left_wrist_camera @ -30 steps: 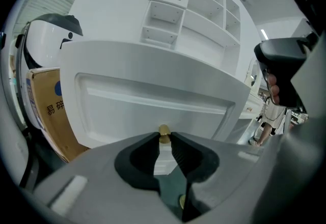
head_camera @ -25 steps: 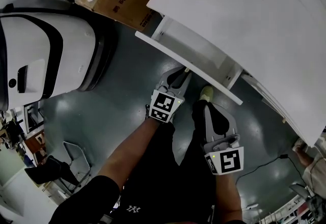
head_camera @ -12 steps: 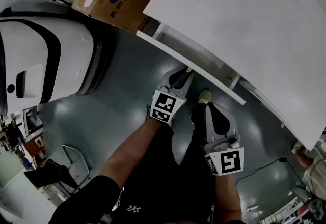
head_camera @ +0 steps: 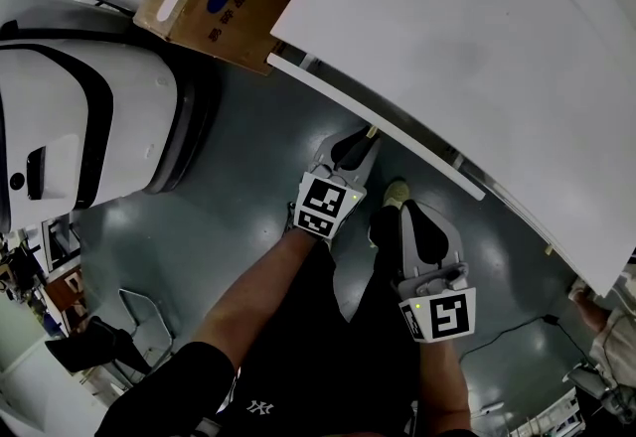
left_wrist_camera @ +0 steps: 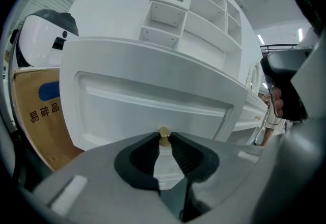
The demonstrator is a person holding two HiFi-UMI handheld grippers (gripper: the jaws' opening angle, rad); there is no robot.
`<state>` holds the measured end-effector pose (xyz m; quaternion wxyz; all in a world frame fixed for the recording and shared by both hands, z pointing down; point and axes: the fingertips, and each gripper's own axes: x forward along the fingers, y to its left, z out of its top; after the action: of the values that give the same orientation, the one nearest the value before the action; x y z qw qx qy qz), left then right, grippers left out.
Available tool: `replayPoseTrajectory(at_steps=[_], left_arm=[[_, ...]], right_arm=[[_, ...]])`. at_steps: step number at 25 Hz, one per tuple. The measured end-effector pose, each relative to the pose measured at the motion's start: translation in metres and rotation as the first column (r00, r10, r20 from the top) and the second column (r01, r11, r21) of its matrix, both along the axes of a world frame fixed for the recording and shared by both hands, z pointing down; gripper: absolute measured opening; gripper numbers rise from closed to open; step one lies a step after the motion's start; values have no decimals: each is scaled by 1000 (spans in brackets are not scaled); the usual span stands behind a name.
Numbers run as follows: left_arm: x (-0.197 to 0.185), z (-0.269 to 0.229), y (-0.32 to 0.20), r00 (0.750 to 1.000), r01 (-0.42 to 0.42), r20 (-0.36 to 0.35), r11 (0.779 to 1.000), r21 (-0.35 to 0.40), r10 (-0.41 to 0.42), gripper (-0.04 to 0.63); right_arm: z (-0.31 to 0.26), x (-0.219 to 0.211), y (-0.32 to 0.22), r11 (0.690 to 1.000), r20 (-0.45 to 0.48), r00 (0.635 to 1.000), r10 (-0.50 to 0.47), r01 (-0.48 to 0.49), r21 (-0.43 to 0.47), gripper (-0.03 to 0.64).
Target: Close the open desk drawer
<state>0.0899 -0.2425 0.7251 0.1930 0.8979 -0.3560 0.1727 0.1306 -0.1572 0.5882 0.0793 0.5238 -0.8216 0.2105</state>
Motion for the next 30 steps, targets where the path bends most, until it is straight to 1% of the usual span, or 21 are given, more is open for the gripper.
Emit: replayPoseTrajectory(at_steps=[17,21,30], left_arm=[[15,-1,-23,999,18,-35,1000,0,-18,75],[19,1,-27,999,15,-37,1000,-12,-15,75],[26,0,-35,998,16,-54,1000,-5,-16,81]], right_arm=[[2,12,-9,1000,2,1000,20,-20,3,23],[5,13,-11,1000,3,1000,17,-17,2,23],[7,17,-14,1000,4,1000,23,-23,3,23]])
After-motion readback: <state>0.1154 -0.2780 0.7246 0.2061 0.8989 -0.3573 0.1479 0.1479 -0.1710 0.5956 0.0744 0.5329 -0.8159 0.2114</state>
